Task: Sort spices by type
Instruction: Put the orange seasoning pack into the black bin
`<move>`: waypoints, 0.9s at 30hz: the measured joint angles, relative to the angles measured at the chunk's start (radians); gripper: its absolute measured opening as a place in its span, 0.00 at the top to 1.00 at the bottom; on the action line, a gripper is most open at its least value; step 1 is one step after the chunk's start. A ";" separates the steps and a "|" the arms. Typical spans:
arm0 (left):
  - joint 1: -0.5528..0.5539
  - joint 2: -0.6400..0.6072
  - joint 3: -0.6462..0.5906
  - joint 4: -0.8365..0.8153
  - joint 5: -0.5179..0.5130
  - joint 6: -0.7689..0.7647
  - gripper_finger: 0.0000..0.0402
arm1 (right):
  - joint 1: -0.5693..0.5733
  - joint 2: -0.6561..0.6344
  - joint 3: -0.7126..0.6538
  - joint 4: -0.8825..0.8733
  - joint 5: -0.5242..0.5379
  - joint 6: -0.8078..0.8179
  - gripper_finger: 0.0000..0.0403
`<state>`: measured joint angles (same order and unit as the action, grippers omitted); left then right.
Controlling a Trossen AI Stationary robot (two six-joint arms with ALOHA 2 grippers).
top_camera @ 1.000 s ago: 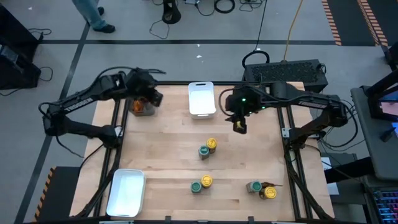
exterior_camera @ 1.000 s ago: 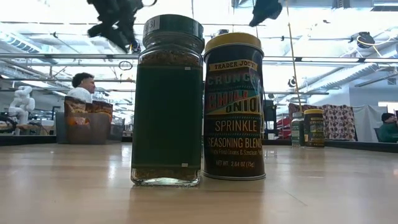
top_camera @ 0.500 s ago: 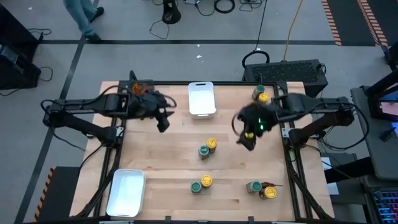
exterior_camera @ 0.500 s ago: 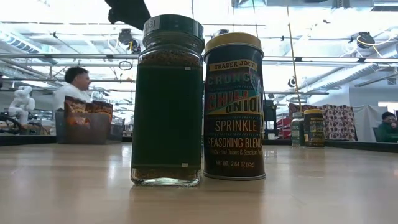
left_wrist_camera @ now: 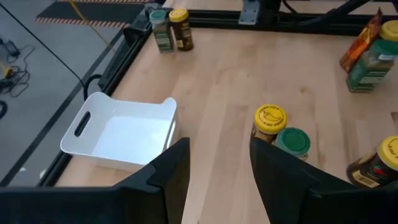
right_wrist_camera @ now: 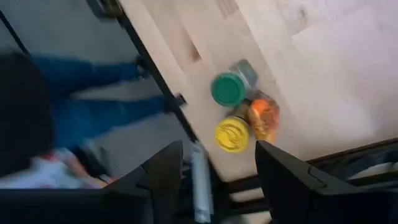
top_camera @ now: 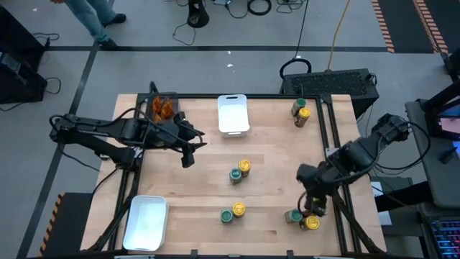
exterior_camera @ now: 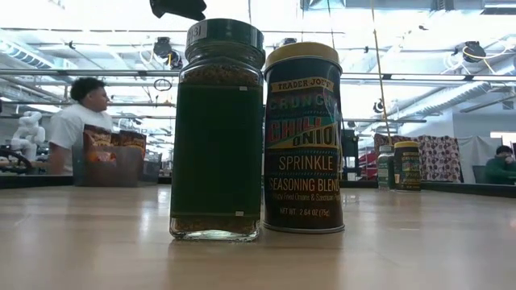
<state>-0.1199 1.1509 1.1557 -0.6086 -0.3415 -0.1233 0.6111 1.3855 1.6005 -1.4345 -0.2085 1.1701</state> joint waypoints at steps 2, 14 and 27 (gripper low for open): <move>-0.006 -0.001 0.000 0.000 0.000 0.001 0.57 | 0.046 0.014 0.000 -0.001 0.001 -0.067 0.54; -0.009 0.000 0.000 0.001 0.004 0.001 0.57 | 0.233 0.164 -0.003 -0.022 0.058 -0.254 0.54; -0.008 0.000 0.000 0.081 0.004 0.001 0.57 | 0.329 0.089 -0.235 0.070 0.155 -0.139 0.54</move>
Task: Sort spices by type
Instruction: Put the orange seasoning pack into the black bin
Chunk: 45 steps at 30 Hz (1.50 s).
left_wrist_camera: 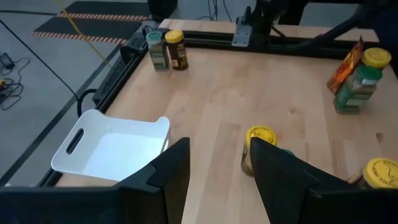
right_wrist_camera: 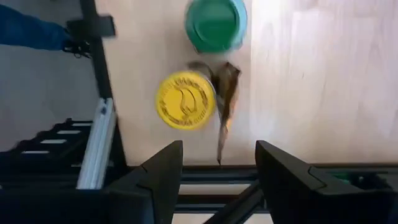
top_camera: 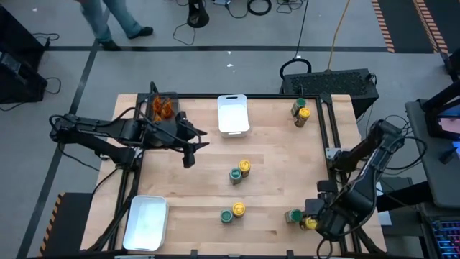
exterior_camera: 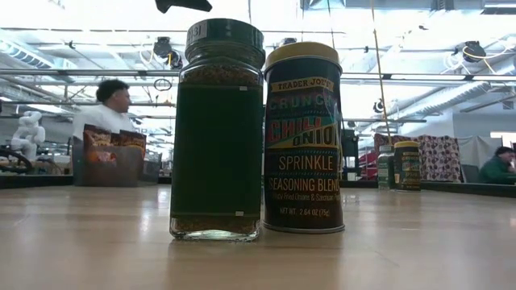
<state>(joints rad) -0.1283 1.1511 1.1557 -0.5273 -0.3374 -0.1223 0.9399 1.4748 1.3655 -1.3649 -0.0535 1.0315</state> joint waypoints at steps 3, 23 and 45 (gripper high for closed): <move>0.005 0.000 0.000 0.005 0.000 -0.002 0.57 | 0.014 -0.024 -0.064 0.041 0.000 0.012 0.54; 0.005 0.000 0.000 0.032 -0.017 -0.082 0.57 | 0.075 -0.059 -0.378 0.322 0.004 0.047 0.55; 0.005 0.000 0.000 0.079 -0.057 -0.083 0.57 | 0.053 -0.114 -0.353 0.224 0.012 0.073 1.00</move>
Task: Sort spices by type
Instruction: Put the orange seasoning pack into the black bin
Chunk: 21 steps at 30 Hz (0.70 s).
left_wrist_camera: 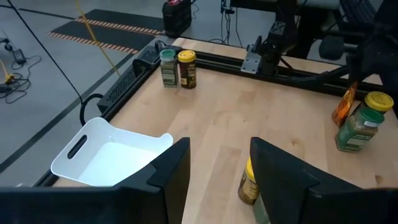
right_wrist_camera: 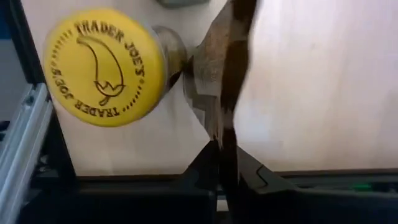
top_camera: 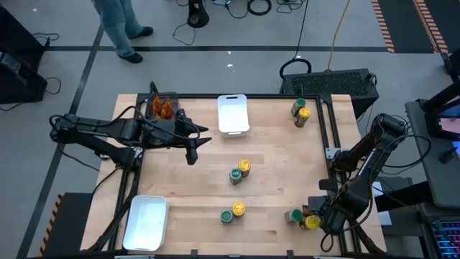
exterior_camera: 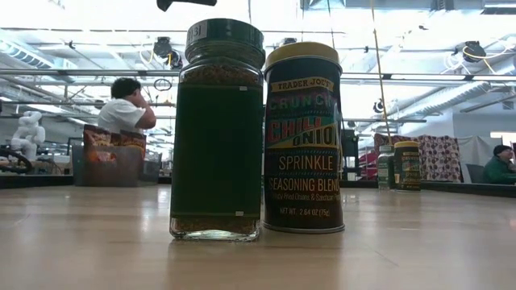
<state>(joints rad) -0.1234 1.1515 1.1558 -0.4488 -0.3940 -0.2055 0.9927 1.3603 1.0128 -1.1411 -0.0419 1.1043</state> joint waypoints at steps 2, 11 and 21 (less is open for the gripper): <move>0.000 0.000 0.000 0.000 -0.002 0.000 0.57 | -0.009 -0.035 0.023 -0.034 0.033 0.033 1.00; 0.000 0.000 0.000 -0.001 -0.004 0.001 0.57 | -0.034 -0.164 0.090 -0.102 0.091 0.148 1.00; 0.000 0.000 0.000 -0.010 -0.004 0.009 0.57 | -0.013 -0.142 0.090 -0.001 0.068 -0.020 0.84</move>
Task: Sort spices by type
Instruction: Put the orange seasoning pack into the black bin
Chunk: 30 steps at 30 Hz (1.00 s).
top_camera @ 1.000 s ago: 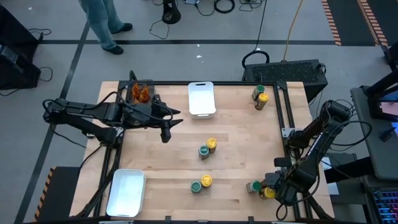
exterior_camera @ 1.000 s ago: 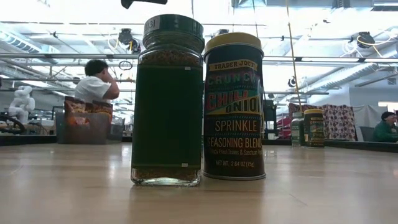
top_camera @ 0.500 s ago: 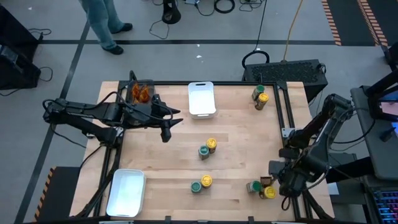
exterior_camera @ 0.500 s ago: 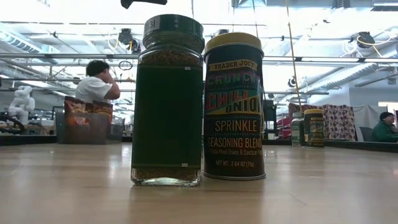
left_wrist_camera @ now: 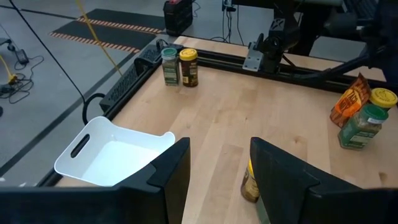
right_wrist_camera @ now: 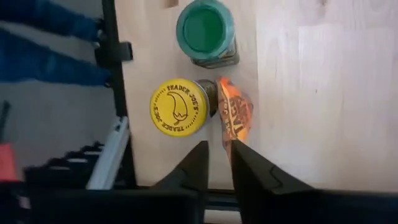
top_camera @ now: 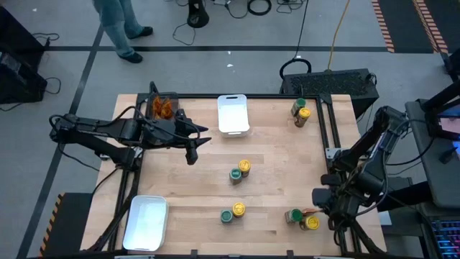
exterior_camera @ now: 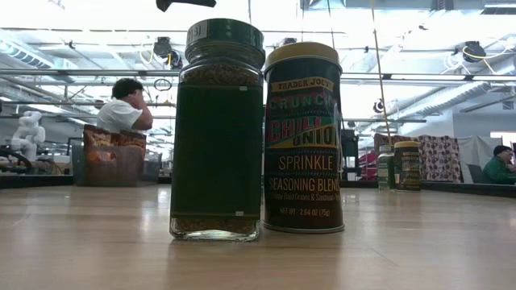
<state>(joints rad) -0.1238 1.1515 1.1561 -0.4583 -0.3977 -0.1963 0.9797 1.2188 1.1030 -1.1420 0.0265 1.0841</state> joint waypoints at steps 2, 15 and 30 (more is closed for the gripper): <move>0.000 0.000 0.000 0.000 0.000 0.000 0.57 | 0.000 0.020 0.000 -0.004 -0.001 -0.025 0.77; 0.000 0.000 0.000 -0.003 0.000 0.002 0.57 | 0.000 0.167 -0.001 -0.036 -0.003 -0.143 0.48; 0.013 0.000 0.000 -0.003 0.000 0.000 0.57 | 0.000 0.189 -0.196 0.110 -0.001 -0.144 0.59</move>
<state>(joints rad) -0.1108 1.1515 1.1561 -0.4618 -0.3981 -0.1963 0.9798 1.4082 0.9066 -1.0321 0.0251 0.9405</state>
